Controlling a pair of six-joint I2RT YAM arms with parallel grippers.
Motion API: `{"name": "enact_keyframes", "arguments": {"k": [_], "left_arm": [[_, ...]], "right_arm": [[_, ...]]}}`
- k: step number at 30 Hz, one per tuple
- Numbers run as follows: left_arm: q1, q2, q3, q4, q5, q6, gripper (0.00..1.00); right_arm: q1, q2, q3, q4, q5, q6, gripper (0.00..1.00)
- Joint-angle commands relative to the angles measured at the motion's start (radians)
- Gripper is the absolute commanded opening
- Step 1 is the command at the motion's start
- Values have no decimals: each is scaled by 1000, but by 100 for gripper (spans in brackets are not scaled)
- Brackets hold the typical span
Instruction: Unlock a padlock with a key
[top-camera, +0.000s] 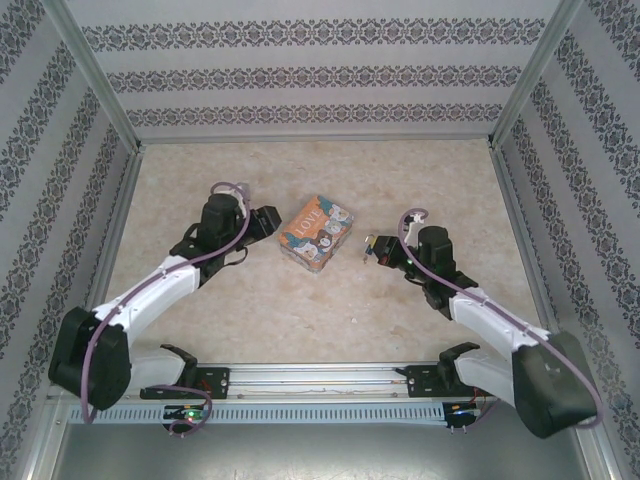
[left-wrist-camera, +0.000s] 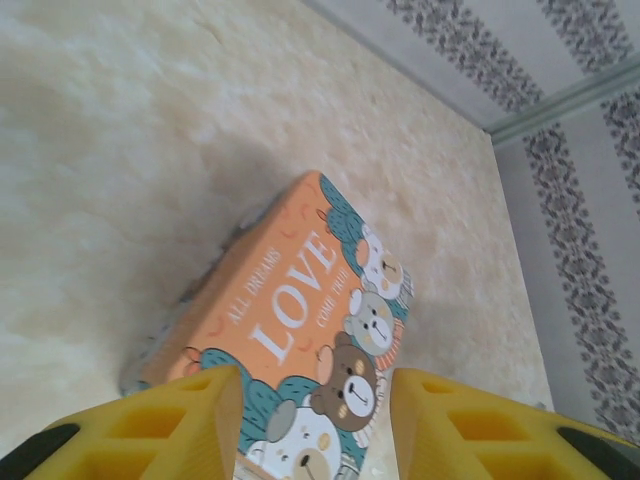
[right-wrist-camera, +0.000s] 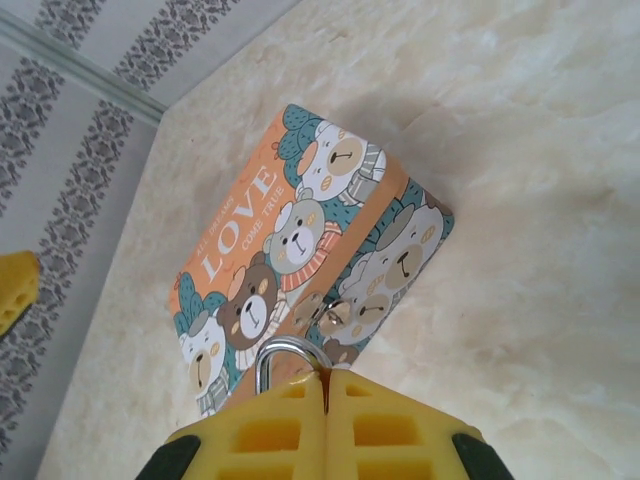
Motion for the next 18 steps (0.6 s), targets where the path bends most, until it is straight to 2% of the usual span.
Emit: {"name": "enact_keyframes", "arguments": {"k": [1,4,9,13,18], "left_arm": [[24,-80,-33,-18,-122,54,44],[25,-161,-76,-24,-232,80,45],[26,-298,-160,-2,-376,118,55],[27,-388,-213,12,-418,151,67],[29,-495,-278,-4,-440,127,73]], "right_arm": [[14,-66,73,-345,30,-174,0],[43,-105,100,-490,69,-215,0],[114,-132,124,-659,117,-246,0],[183,-128,133,-765,160,-264,0],[222,-123,114,-814,174,-251,0]]}}
